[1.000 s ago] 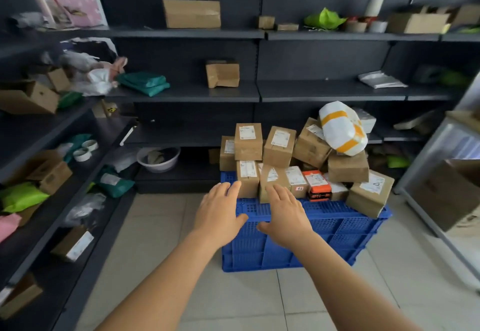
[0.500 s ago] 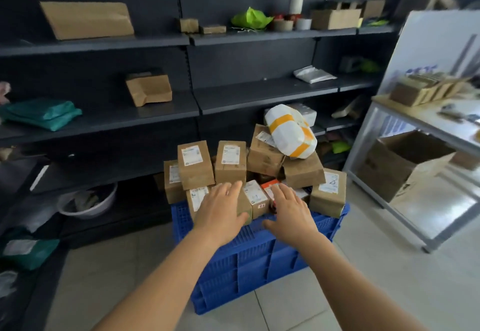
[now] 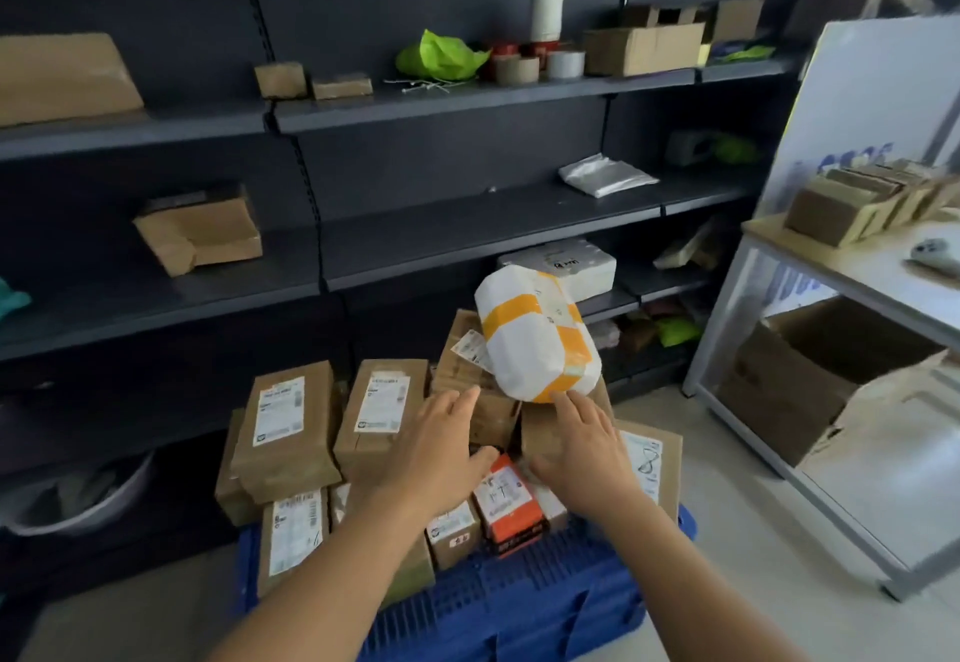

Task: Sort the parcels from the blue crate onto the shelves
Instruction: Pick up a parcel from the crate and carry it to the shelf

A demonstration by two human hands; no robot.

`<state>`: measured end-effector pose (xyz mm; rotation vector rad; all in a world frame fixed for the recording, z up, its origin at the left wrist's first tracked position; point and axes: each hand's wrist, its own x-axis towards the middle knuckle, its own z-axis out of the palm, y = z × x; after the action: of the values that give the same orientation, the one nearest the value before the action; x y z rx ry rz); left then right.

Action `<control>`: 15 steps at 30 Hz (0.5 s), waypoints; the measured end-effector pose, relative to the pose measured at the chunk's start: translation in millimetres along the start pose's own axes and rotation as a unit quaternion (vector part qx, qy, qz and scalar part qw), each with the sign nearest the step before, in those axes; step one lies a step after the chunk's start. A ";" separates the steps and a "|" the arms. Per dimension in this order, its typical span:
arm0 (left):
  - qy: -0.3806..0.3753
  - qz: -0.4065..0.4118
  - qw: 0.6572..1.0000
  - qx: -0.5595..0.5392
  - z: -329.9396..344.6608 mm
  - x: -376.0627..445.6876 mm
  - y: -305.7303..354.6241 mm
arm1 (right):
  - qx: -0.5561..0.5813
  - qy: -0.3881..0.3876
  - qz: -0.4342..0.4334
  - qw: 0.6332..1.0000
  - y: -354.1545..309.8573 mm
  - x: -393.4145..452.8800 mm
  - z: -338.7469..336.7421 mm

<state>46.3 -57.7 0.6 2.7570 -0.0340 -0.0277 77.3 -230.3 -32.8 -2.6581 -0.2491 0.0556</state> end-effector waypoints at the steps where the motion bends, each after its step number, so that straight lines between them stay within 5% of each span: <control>1: -0.003 -0.010 1.000 -0.005 4.0 18.4 5.8 | 0.003 -0.010 0.006 1.000 10.7 16.1 -3.4; 15: -0.049 -0.169 0.981 -0.080 68.7 201.2 27.1 | 0.145 -0.081 0.107 0.980 106.7 185.7 2.1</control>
<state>245.2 -114.0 -55.8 2.5671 0.3937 -0.2457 277.4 -288.3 -82.7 -2.3796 -0.0046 0.3525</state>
